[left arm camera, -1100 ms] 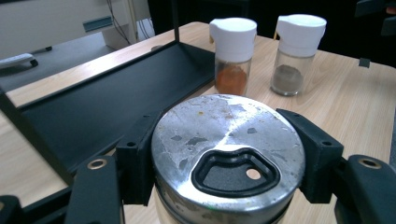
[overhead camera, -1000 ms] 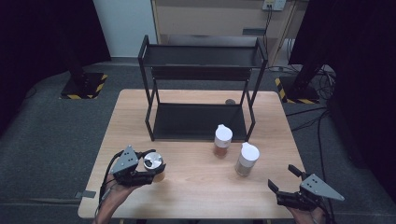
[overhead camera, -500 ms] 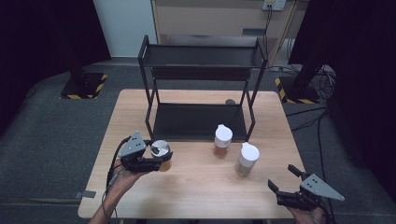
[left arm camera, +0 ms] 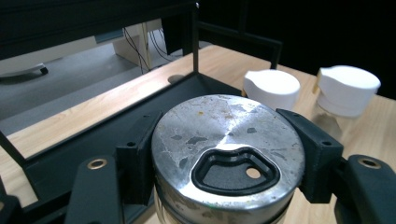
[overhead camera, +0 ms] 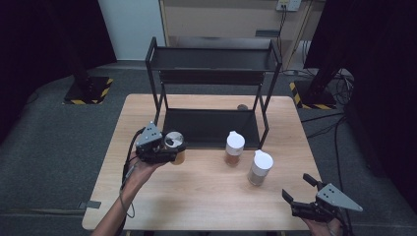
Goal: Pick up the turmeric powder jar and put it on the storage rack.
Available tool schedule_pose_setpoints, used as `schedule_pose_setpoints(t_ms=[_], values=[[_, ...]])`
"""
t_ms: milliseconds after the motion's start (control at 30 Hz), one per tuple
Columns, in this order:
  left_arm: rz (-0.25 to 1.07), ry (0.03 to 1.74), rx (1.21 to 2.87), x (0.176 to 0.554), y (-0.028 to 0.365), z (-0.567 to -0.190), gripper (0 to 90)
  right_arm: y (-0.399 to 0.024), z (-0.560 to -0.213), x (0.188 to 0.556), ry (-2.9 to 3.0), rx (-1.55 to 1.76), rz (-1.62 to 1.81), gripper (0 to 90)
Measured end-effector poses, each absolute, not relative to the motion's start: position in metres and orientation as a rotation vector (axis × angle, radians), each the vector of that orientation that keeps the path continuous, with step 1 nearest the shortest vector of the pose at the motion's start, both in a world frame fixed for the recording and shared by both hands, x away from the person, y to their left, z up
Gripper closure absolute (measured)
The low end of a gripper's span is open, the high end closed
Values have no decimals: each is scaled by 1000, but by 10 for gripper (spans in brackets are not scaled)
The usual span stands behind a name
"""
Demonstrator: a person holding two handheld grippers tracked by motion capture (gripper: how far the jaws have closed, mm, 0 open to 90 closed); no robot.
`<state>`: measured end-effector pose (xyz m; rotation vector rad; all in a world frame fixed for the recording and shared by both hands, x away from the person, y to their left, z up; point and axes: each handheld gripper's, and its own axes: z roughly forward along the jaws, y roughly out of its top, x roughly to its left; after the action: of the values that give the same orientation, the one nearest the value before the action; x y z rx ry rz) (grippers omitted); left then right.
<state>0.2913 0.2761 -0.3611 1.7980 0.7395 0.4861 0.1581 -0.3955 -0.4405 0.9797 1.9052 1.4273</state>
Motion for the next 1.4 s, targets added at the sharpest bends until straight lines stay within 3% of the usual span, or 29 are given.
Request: schedule_pose_setpoints(t_ms=[533, 1400], values=[[609, 837, 1751, 328, 249, -361, 339, -396, -441, 158, 1909, 977, 1434, 57], [719, 1023, 1696, 373, 214, -402, 339, -399, -442, 160, 1907, 983, 1453, 58]])
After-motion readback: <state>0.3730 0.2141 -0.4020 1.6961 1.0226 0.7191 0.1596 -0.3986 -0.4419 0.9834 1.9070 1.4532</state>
